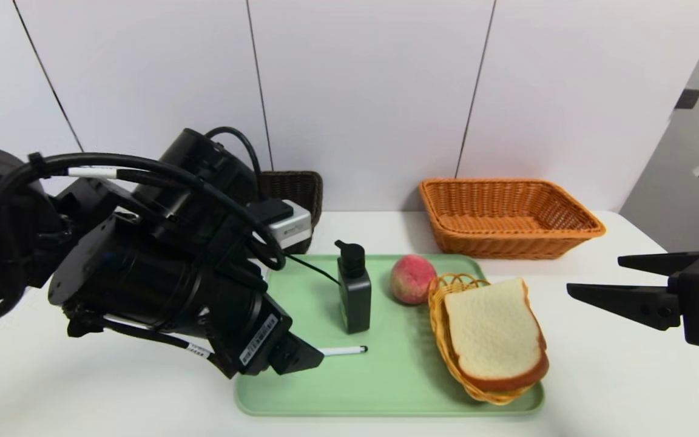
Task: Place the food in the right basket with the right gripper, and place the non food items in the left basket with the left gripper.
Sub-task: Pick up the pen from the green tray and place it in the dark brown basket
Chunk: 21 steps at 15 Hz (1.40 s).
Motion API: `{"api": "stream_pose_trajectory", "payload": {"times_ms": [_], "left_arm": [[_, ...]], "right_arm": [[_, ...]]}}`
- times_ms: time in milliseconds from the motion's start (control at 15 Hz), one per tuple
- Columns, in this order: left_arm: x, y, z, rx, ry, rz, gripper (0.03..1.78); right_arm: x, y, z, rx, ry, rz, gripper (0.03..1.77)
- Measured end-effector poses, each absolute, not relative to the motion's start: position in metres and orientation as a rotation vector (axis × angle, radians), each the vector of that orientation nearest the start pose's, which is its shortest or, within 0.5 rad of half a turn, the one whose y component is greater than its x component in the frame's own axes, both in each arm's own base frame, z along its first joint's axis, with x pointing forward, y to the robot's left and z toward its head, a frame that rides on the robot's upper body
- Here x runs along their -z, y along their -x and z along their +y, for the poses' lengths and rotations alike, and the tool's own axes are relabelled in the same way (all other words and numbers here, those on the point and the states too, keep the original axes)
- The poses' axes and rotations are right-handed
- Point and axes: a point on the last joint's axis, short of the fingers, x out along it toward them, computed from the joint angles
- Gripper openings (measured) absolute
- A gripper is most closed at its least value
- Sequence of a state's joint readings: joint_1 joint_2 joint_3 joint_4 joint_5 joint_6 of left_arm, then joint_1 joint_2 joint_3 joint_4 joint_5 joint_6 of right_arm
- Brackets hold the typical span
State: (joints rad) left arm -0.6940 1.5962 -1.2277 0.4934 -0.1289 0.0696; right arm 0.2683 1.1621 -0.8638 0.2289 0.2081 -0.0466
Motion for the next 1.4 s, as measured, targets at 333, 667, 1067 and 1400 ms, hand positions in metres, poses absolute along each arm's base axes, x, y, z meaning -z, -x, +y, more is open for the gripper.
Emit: {"api": "stream_pose_trajectory", "payload": {"times_ms": [333,667,1067,1400], "left_arm": [[-0.212,-0.225,-0.167,0.993,-0.368,0.818,1.69],[-0.194,-0.243,-0.174,1.082,-0.396,0.811,1.69],[-0.168,-0.262,-0.186,1.083,-0.399,0.834,1.69],[-0.151,-0.271,-0.191,1.096,-0.434,0.801,1.69]], "right_arm": [[-0.241,-0.151,0.045,-0.472,0.059,0.535,1.7],[-0.24,-0.15,0.045,-0.472,0.059,0.539,1.7],[-0.239,-0.15,0.045,-0.472,0.059,0.539,1.7],[-0.24,-0.15,0.045,-0.469,0.058,0.538,1.7]]}}
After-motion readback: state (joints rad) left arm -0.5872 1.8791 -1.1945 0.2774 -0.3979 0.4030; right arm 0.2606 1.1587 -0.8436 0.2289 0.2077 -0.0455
